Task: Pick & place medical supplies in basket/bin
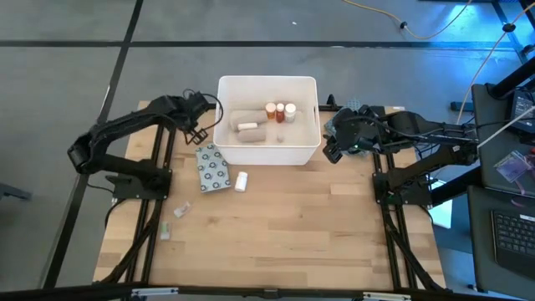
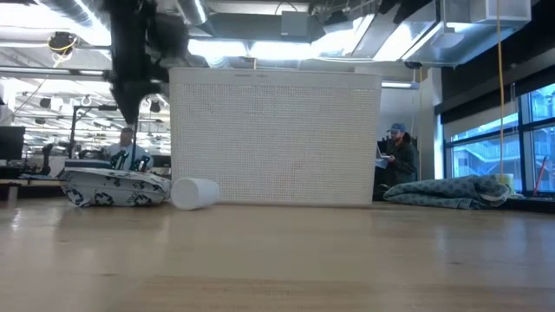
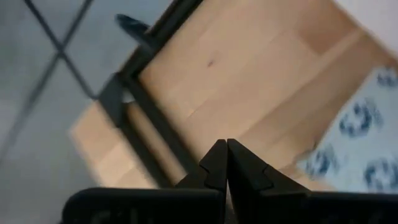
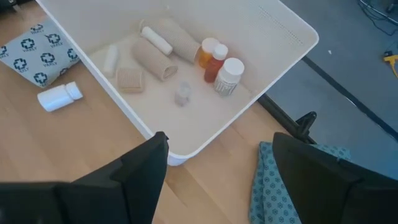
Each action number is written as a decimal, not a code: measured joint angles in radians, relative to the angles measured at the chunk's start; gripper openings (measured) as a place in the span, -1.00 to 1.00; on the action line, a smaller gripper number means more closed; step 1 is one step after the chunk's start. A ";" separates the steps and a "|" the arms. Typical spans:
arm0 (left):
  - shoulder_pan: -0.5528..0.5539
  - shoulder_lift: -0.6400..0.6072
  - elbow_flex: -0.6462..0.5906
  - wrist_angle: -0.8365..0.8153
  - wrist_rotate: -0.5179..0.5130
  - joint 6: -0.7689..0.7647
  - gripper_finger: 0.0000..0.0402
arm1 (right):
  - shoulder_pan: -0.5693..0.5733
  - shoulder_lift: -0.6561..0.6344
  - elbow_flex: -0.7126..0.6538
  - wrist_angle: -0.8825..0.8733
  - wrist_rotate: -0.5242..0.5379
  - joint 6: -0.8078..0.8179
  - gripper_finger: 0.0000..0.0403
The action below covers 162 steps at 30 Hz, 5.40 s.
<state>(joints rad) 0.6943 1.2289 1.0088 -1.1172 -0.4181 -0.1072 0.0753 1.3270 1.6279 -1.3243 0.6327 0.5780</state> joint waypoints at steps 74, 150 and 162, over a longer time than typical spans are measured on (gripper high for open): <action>-1.152 0.148 -0.303 0.984 0.100 -1.193 -0.99 | 0.381 0.478 0.000 0.480 -0.246 0.368 0.42; -1.041 0.476 -0.303 1.305 0.151 -1.323 -0.99 | 0.375 0.406 -0.912 1.698 -0.261 0.999 0.42; -1.057 0.494 -0.303 1.373 0.139 -1.374 -0.99 | 0.352 0.506 -0.849 1.656 -0.348 1.014 0.42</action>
<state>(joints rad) -0.3624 1.7229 0.7059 0.2553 -0.2787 -1.4811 0.4276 1.8330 0.7791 0.3321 0.2848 1.5917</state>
